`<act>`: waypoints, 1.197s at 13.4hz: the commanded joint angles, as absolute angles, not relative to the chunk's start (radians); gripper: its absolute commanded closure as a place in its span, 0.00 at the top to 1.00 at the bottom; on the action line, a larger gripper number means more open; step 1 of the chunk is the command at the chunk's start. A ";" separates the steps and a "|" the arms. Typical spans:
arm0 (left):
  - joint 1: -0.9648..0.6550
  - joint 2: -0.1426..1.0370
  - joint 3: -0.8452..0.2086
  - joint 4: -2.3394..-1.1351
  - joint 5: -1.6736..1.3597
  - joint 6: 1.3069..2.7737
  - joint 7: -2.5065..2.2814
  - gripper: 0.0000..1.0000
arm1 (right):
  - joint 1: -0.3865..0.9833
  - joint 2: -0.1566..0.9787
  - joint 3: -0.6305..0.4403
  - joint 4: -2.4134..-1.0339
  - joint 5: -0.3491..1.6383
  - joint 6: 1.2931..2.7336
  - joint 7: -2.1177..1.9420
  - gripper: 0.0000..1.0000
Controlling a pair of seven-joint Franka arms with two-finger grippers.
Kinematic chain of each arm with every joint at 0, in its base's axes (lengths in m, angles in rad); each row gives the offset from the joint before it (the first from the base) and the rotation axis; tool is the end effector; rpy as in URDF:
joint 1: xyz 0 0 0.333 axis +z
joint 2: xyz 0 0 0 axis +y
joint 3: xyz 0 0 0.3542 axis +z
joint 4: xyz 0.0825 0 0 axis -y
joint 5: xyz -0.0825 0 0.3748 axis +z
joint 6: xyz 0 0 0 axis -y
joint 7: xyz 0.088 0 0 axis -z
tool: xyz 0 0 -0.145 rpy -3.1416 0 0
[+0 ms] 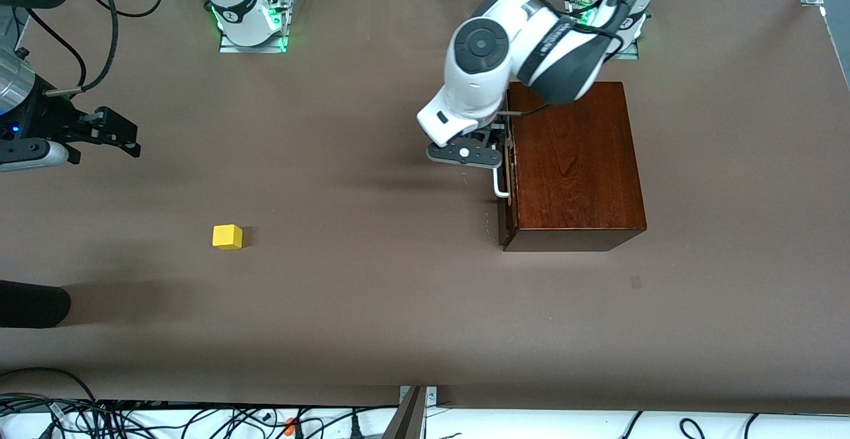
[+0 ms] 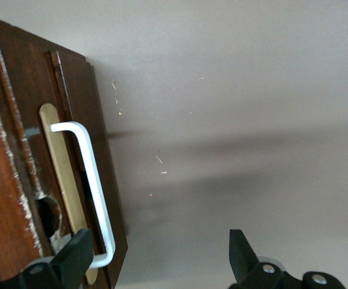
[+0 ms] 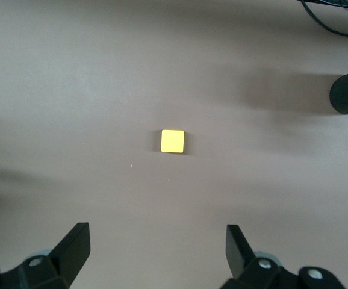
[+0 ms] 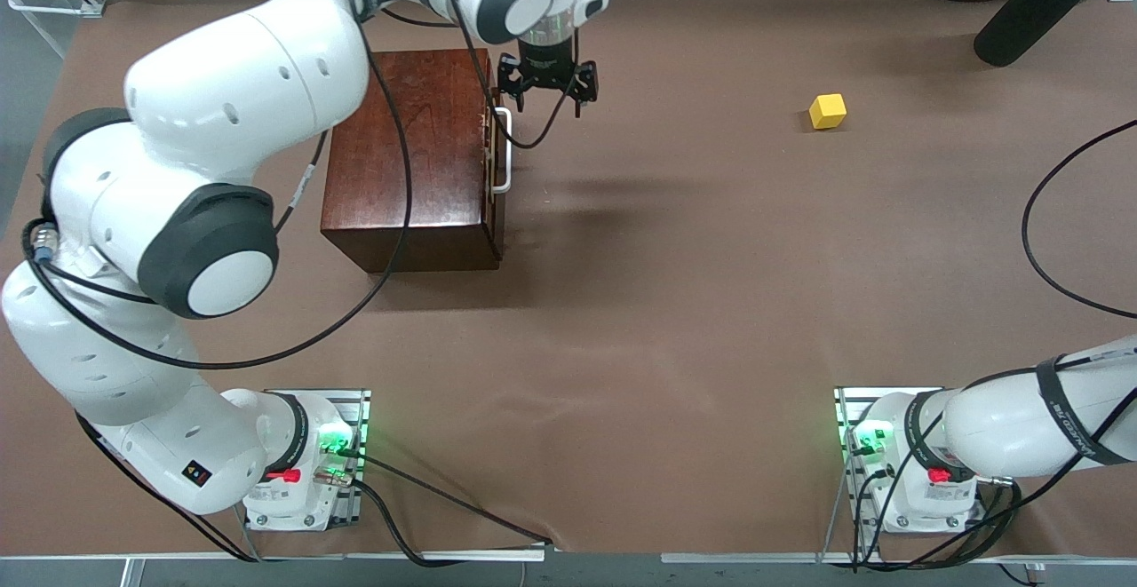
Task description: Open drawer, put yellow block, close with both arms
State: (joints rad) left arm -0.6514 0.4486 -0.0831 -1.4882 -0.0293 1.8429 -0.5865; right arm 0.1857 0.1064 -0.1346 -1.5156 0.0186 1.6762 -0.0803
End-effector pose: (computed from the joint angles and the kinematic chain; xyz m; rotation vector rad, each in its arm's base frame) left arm 0.5090 -0.4531 0.4077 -3.1238 0.2069 0.1761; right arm 0.5925 0.0371 0.6002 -3.1302 -0.2055 -0.0866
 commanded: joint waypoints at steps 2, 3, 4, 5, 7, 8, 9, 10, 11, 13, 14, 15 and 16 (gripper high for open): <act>-0.699 0.546 -0.069 -1.447 0.029 1.925 -0.652 1.00 | 0.181 0.109 -0.135 -1.502 0.026 1.663 -0.086 1.00; -0.699 0.561 -0.069 -1.447 0.050 1.946 -0.669 1.00 | 0.179 0.109 -0.135 -1.502 0.026 1.661 -0.086 1.00; -0.699 0.569 -0.068 -1.447 0.060 1.963 -0.679 1.00 | 0.179 0.109 -0.135 -1.502 0.026 1.663 -0.086 1.00; -0.699 0.575 -0.063 -1.447 0.061 1.974 -0.680 1.00 | 0.179 0.109 -0.135 -1.502 0.026 1.663 -0.086 1.00; -0.699 0.586 -0.063 -1.447 0.102 1.976 -0.680 1.00 | 0.178 0.109 -0.137 -1.502 0.026 1.663 -0.086 1.00; -0.701 0.591 -0.063 -1.447 0.121 1.976 -0.680 1.00 | 0.178 0.109 -0.137 -1.502 0.026 1.663 -0.086 1.00; -0.701 0.592 -0.063 -1.447 0.135 1.976 -0.680 1.00 | 0.176 0.109 -0.137 -1.502 0.026 1.663 -0.086 1.00; -0.700 0.592 -0.063 -1.448 0.138 1.976 -0.680 1.00 | 0.176 0.109 -0.137 -1.502 0.026 1.663 -0.086 1.00; -0.699 0.592 -0.063 -1.453 0.140 1.976 -0.680 1.00 | 0.176 0.109 -0.137 -1.502 0.026 1.663 -0.084 1.00; -0.698 0.592 -0.061 -1.460 0.150 1.961 -0.681 1.00 | 0.176 0.109 -0.137 -1.502 0.026 1.663 -0.086 1.00; -0.696 0.588 -0.061 -1.460 0.161 1.924 -0.684 1.00 | 0.176 0.109 -0.137 -1.502 0.026 1.663 -0.086 1.00; -0.698 0.586 -0.060 -1.457 0.181 1.881 -0.687 1.00 | 0.176 0.109 -0.137 -1.502 0.026 1.663 -0.086 1.00; -0.699 0.586 -0.060 -1.459 0.211 1.864 -0.696 1.00 | 0.176 0.109 -0.137 -1.502 0.026 1.663 -0.086 1.00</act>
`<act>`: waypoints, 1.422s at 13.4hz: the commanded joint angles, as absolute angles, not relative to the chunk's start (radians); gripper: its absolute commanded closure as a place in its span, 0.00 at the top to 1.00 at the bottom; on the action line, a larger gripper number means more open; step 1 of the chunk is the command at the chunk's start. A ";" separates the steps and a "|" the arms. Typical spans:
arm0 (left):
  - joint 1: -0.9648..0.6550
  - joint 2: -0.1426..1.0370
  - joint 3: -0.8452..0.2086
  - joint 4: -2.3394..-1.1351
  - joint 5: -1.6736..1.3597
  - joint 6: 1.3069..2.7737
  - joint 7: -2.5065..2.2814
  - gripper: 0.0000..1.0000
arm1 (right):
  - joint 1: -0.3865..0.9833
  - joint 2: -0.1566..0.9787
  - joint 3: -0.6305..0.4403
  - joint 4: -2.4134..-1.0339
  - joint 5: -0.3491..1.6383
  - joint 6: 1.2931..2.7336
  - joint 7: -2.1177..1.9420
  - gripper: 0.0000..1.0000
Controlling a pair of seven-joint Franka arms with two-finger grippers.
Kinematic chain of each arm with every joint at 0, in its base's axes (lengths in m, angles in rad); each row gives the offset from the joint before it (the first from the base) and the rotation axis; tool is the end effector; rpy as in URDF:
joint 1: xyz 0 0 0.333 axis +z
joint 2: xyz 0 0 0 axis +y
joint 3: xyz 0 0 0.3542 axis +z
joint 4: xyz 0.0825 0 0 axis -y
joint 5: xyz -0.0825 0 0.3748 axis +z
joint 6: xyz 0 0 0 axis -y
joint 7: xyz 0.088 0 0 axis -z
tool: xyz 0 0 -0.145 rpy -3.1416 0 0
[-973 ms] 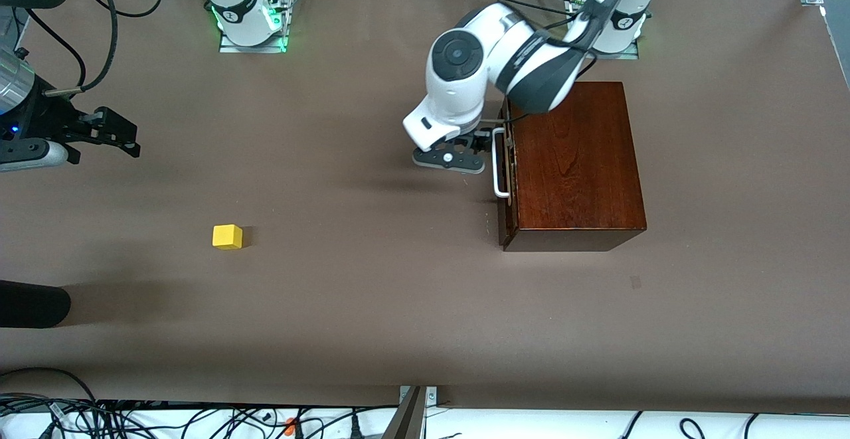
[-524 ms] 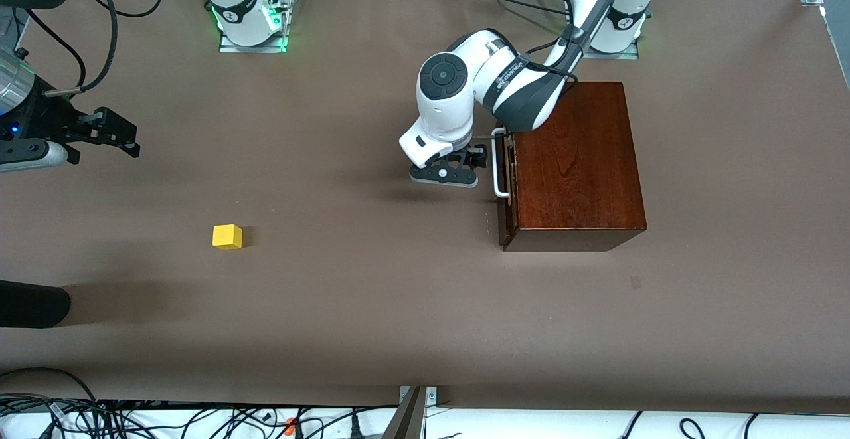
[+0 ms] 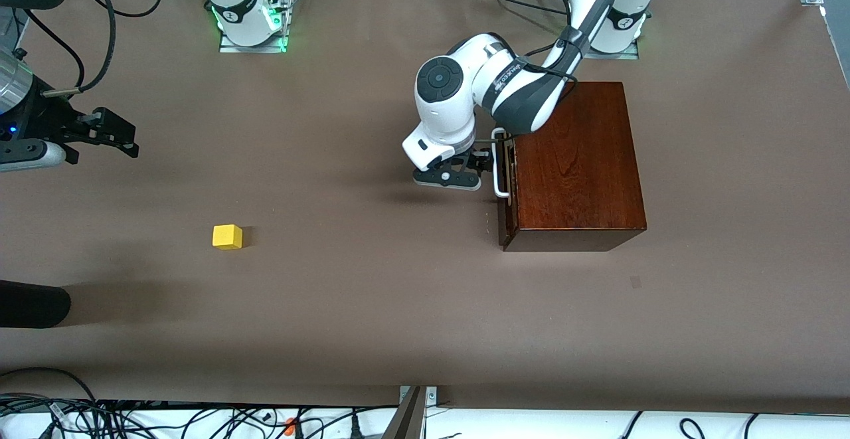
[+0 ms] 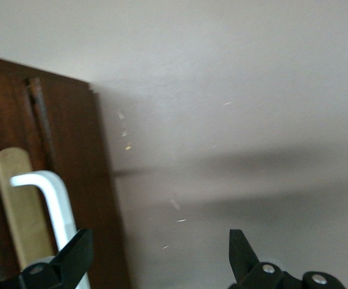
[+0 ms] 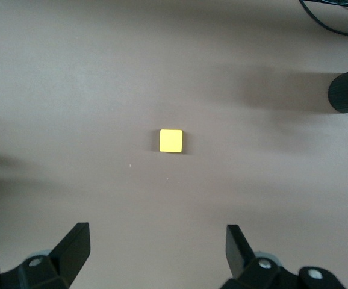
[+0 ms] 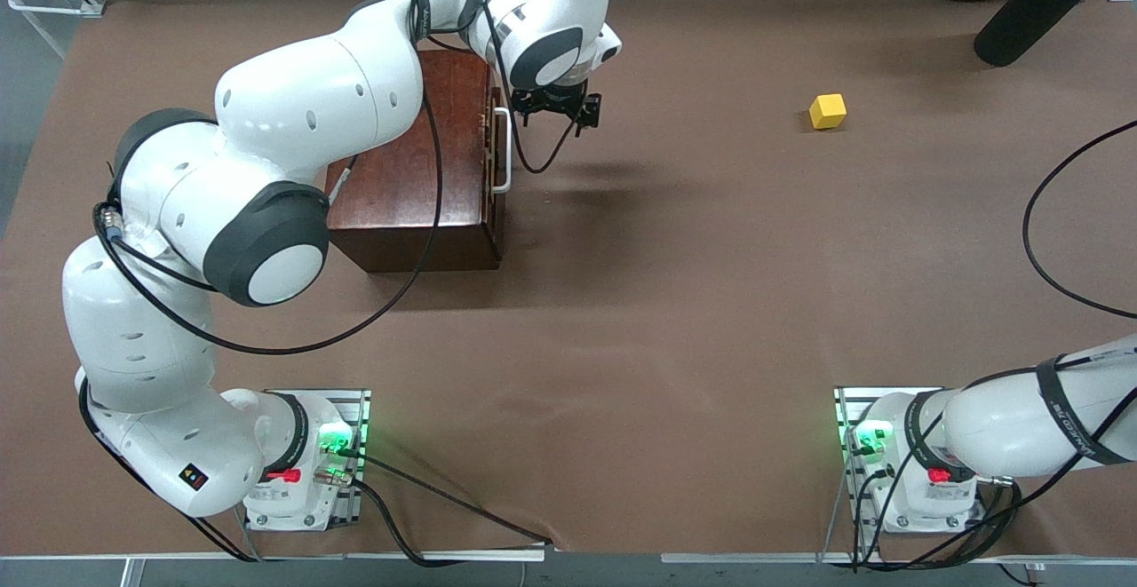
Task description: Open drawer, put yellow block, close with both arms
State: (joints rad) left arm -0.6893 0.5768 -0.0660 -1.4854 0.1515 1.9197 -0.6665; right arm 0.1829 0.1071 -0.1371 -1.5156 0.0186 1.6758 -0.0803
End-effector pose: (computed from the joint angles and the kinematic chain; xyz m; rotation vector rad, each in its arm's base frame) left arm 0.5245 -0.4620 0.3260 -2.9646 0.2117 0.0597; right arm 0.5928 0.0340 0.5997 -3.1312 -0.1972 -0.0850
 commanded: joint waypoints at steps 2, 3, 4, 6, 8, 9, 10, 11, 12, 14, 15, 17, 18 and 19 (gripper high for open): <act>-0.701 0.592 -0.063 -1.460 0.274 1.824 -0.707 1.00 | 0.176 0.109 -0.137 -1.502 0.026 1.663 -0.086 1.00; -0.701 0.595 -0.064 -1.462 0.284 1.822 -0.710 1.00 | 0.176 0.109 -0.137 -1.502 0.026 1.663 -0.086 1.00; -0.704 0.607 -0.063 -1.462 0.284 1.824 -0.718 1.00 | 0.176 0.109 -0.137 -1.503 0.026 1.663 -0.086 1.00; -0.704 0.618 -0.063 -1.463 0.285 1.824 -0.722 1.00 | 0.176 0.109 -0.137 -1.503 0.026 1.663 -0.086 1.00; -0.704 0.640 -0.061 -1.470 0.296 1.832 -0.735 1.00 | 0.176 0.109 -0.137 -1.502 0.026 1.663 -0.086 1.00; -0.704 0.644 -0.063 -1.470 0.320 1.832 -0.748 1.00 | 0.176 0.109 -0.137 -1.503 0.026 1.663 -0.086 1.00; -0.706 0.650 -0.064 -1.470 0.334 1.832 -0.771 1.00 | 0.176 0.109 -0.137 -1.503 0.026 1.663 -0.086 1.00; -0.710 0.653 -0.067 -1.470 0.334 1.832 -0.797 1.00 | 0.176 0.109 -0.137 -1.502 0.026 1.663 -0.086 1.00; -0.722 0.663 -0.067 -1.467 0.334 1.839 -0.825 1.00 | 0.176 0.109 -0.137 -1.502 0.026 1.663 -0.086 1.00; -0.727 0.673 -0.069 -1.463 0.319 1.909 -0.879 1.00 | 0.175 0.109 -0.138 -1.503 0.026 1.661 -0.086 1.00; -0.729 0.681 -0.071 -1.462 0.316 1.952 -0.891 1.00 | 0.175 0.109 -0.138 -1.503 0.026 1.661 -0.086 1.00; -0.744 0.684 -0.071 -1.459 0.305 2.009 -0.908 1.00 | 0.175 0.109 -0.138 -1.502 0.026 1.664 -0.086 1.00; -0.744 0.687 -0.072 -1.457 0.261 2.034 -0.908 1.00 | 0.175 0.109 -0.138 -1.502 0.026 1.664 -0.086 1.00; -0.744 0.687 -0.071 -1.456 0.221 2.072 -0.907 1.00 | 0.175 0.109 -0.138 -1.502 0.026 1.664 -0.086 1.00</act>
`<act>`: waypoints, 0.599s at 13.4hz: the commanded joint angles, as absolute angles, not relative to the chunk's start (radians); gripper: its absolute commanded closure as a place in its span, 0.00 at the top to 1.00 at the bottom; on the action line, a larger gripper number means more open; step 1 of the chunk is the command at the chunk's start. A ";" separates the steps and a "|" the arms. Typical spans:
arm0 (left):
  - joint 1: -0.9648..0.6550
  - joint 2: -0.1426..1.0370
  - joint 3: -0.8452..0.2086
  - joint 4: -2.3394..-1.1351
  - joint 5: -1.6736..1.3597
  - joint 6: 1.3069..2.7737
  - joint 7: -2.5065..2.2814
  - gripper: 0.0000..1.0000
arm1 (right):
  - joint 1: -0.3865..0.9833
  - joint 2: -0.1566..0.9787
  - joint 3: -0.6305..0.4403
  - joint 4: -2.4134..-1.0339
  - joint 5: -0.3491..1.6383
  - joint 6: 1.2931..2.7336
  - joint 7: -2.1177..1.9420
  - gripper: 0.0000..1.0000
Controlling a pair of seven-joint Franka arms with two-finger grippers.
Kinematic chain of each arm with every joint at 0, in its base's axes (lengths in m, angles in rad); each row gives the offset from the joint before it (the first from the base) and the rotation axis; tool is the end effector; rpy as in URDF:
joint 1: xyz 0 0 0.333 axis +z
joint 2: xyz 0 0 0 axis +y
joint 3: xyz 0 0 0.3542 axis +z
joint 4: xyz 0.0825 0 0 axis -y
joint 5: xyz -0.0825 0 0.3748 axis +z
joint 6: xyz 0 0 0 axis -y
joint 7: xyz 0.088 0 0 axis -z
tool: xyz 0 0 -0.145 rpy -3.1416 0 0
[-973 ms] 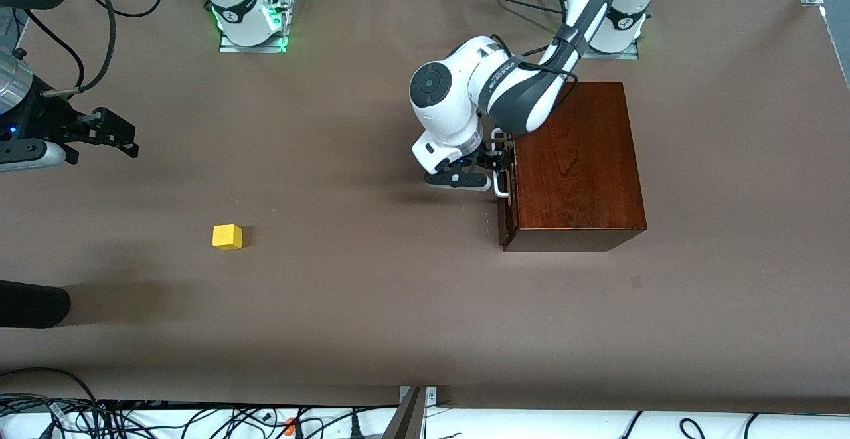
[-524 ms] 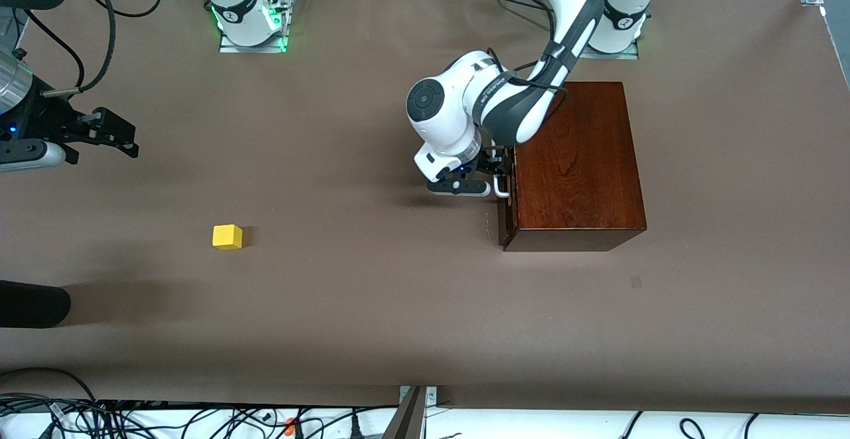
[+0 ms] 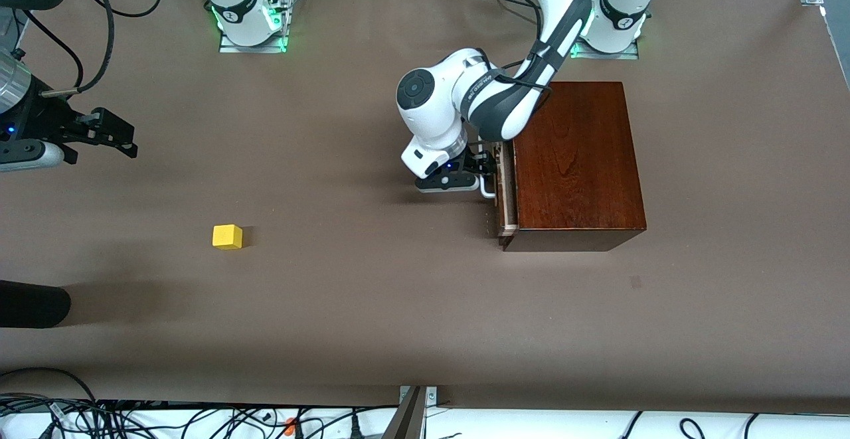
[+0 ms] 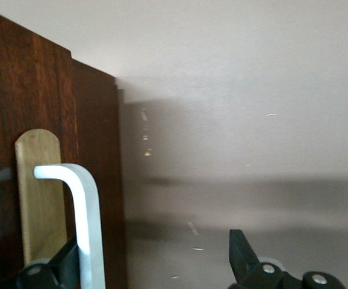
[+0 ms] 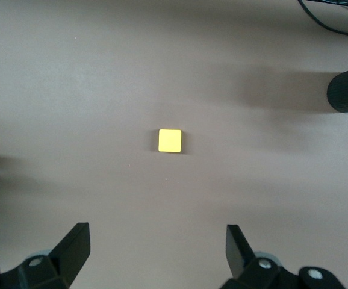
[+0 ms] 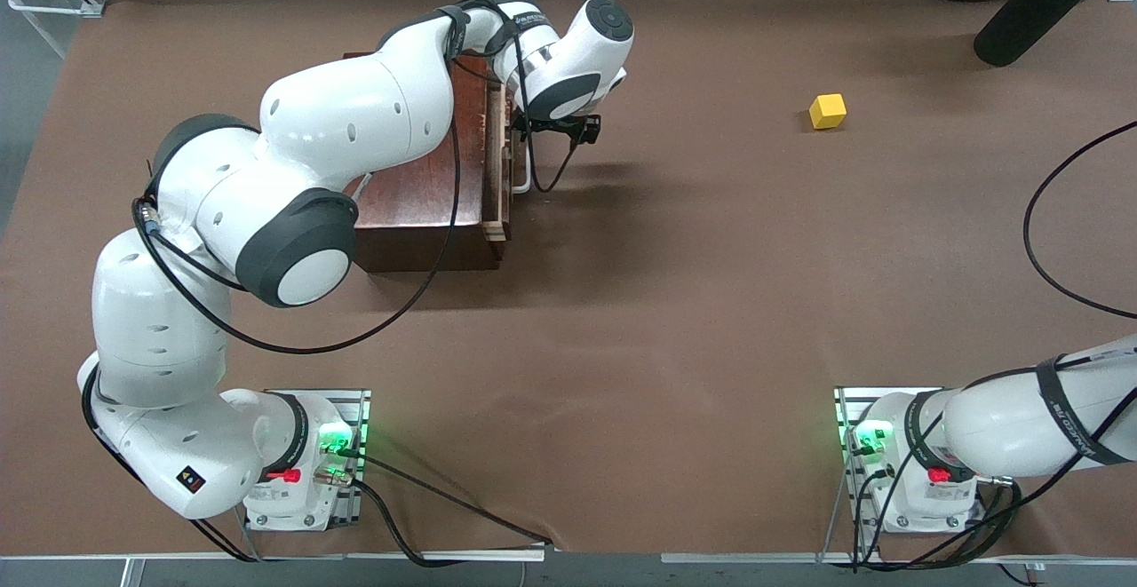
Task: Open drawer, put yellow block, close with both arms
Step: 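Pull the drawer open by its handle with the left gripper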
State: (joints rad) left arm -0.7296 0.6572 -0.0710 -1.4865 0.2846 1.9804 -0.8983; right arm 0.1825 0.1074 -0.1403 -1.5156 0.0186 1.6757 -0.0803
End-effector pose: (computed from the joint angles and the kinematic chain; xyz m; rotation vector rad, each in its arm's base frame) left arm 0.5173 -0.4824 0.2748 -2.8843 0.0374 -0.0726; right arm 0.5930 0.0320 0.5996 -3.1320 -0.1917 -0.0844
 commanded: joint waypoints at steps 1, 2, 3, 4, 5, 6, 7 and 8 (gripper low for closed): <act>-0.744 0.689 -0.072 -1.456 0.200 2.113 -0.907 1.00 | 0.175 0.109 -0.138 -1.503 0.026 1.663 -0.086 1.00; -0.747 0.693 -0.072 -1.456 0.183 2.141 -0.907 1.00 | 0.175 0.109 -0.138 -1.503 0.026 1.663 -0.086 1.00; -0.752 0.698 -0.072 -1.456 0.167 2.149 -0.905 1.00 | 0.175 0.109 -0.138 -1.502 0.026 1.663 -0.086 1.00; -0.761 0.706 -0.072 -1.450 0.152 2.149 -0.905 1.00 | 0.175 0.109 -0.138 -1.503 0.026 1.661 -0.086 1.00; -0.767 0.706 -0.072 -1.448 0.143 2.149 -0.905 1.00 | 0.175 0.109 -0.138 -1.502 0.026 1.661 -0.086 1.00; -0.767 0.706 -0.072 -1.440 0.138 2.149 -0.905 1.00 | 0.175 0.109 -0.138 -1.503 0.026 1.663 -0.086 1.00; -0.769 0.707 -0.072 -1.434 0.137 2.149 -0.905 1.00 | 0.175 0.109 -0.138 -1.503 0.026 1.663 -0.086 1.00; -0.775 0.707 -0.072 -1.433 0.137 2.149 -0.904 1.00 | 0.175 0.109 -0.138 -1.503 0.026 1.663 -0.086 1.00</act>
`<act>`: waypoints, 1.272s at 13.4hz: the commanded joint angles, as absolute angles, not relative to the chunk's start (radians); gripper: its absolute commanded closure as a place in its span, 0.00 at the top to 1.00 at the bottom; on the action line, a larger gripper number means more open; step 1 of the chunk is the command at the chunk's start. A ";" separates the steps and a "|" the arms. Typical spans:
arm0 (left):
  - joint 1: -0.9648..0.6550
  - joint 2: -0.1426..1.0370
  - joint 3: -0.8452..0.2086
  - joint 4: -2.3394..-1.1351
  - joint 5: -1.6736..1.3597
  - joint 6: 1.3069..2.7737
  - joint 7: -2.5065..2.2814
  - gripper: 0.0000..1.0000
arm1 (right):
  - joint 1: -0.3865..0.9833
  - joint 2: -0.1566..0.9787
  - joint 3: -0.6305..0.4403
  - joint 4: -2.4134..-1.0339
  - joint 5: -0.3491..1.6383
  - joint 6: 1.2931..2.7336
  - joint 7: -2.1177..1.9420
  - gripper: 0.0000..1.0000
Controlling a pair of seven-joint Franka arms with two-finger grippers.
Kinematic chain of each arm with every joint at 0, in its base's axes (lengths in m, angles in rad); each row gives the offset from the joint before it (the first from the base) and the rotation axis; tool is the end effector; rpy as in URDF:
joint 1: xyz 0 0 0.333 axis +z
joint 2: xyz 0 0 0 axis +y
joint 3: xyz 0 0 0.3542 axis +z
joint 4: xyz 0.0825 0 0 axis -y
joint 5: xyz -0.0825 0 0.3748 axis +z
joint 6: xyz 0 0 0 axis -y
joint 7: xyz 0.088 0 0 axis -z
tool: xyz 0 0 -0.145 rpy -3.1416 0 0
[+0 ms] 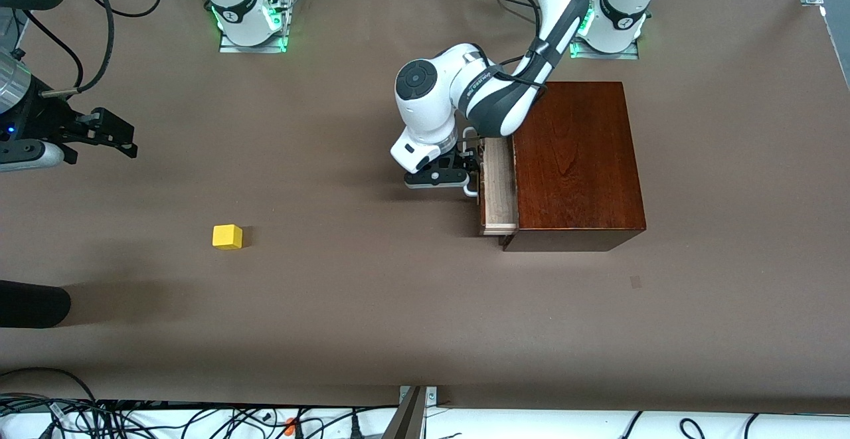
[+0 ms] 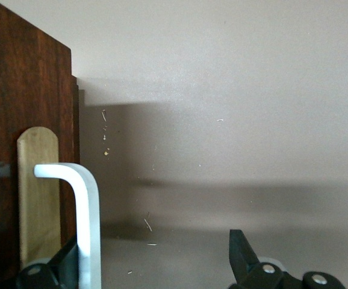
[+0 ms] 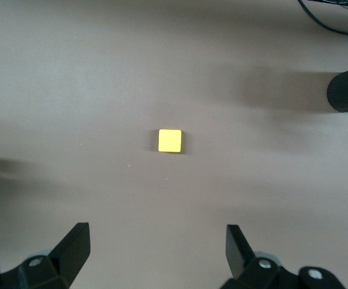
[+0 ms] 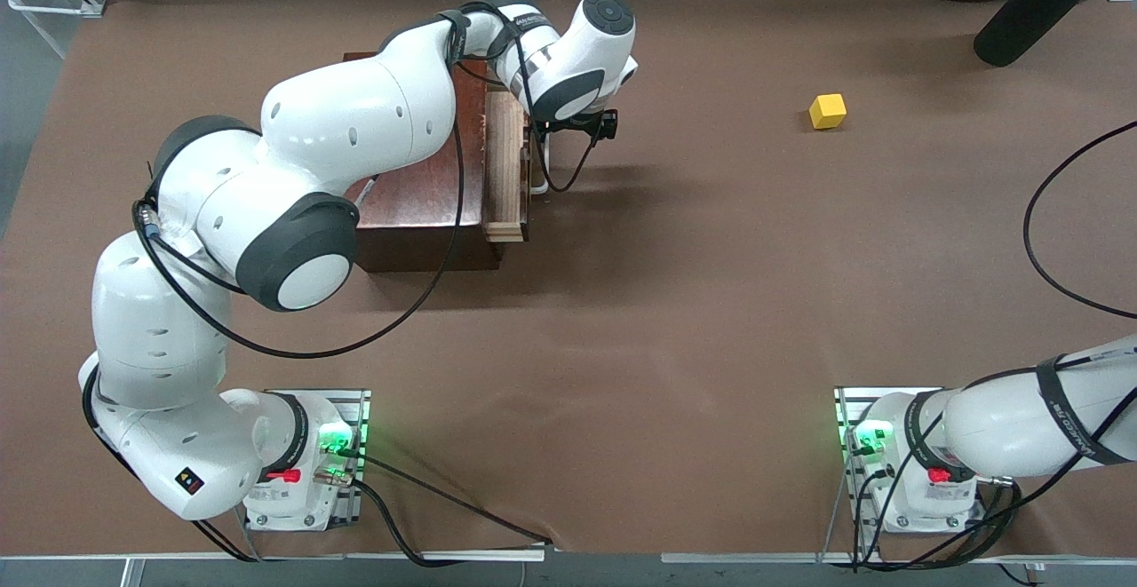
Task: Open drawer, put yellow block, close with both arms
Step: 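Pull the drawer open by its handle with the left gripper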
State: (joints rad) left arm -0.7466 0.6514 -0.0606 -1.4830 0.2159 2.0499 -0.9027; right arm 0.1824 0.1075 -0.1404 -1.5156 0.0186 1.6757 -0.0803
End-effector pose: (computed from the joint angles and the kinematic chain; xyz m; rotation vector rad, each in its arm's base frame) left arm 0.5150 -0.5004 0.2840 -2.9798 0.0020 -0.0886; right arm 0.5930 0.0319 0.5995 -3.1321 -0.1914 -0.0843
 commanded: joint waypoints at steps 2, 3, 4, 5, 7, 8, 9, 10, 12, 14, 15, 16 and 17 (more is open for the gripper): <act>-0.778 0.713 -0.071 -1.434 0.140 2.149 -0.902 1.00 | 0.176 0.109 -0.138 -1.503 0.026 1.670 -0.086 1.00; -0.778 0.721 -0.071 -1.433 0.140 2.149 -0.897 1.00 | 0.176 0.110 -0.138 -1.502 0.026 1.674 -0.086 1.00; -0.778 0.724 -0.071 -1.433 0.141 2.149 -0.894 1.00 | 0.176 0.109 -0.138 -1.502 0.026 1.667 -0.084 1.00; -0.776 0.724 -0.071 -1.434 0.143 2.149 -0.893 1.00 | 0.176 0.109 -0.137 -1.503 0.028 1.666 -0.086 1.00; -0.767 0.716 -0.066 -1.428 0.141 2.148 -0.893 1.00 | 0.176 0.109 -0.138 -1.502 0.026 1.672 -0.084 1.00; -0.762 0.716 -0.063 -1.408 0.138 2.145 -0.893 1.00 | 0.176 0.110 -0.137 -1.502 0.028 1.669 -0.084 1.00; -0.759 0.719 -0.063 -1.399 0.137 2.145 -0.894 1.00 | 0.176 0.109 -0.137 -1.503 0.028 1.666 -0.086 1.00; -0.761 0.722 -0.063 -1.399 0.137 2.146 -0.900 1.00 | 0.176 0.110 -0.138 -1.503 0.028 1.667 -0.084 1.00; -0.761 0.724 -0.061 -1.399 0.137 2.146 -0.902 1.00 | 0.178 0.109 -0.137 -1.502 0.026 1.672 -0.086 1.00; -0.759 0.724 -0.063 -1.399 0.137 2.146 -0.899 1.00 | 0.178 0.110 -0.135 -1.502 0.026 1.667 -0.086 1.00; -0.759 0.726 -0.063 -1.399 0.137 2.146 -0.896 1.00 | 0.178 0.110 -0.137 -1.502 0.026 1.667 -0.086 1.00; -0.759 0.727 -0.061 -1.399 0.137 2.146 -0.894 1.00 | 0.178 0.110 -0.137 -1.502 0.026 1.667 -0.086 1.00; -0.759 0.730 -0.061 -1.399 0.137 2.146 -0.894 1.00 | 0.178 0.110 -0.137 -1.502 0.026 1.669 -0.086 1.00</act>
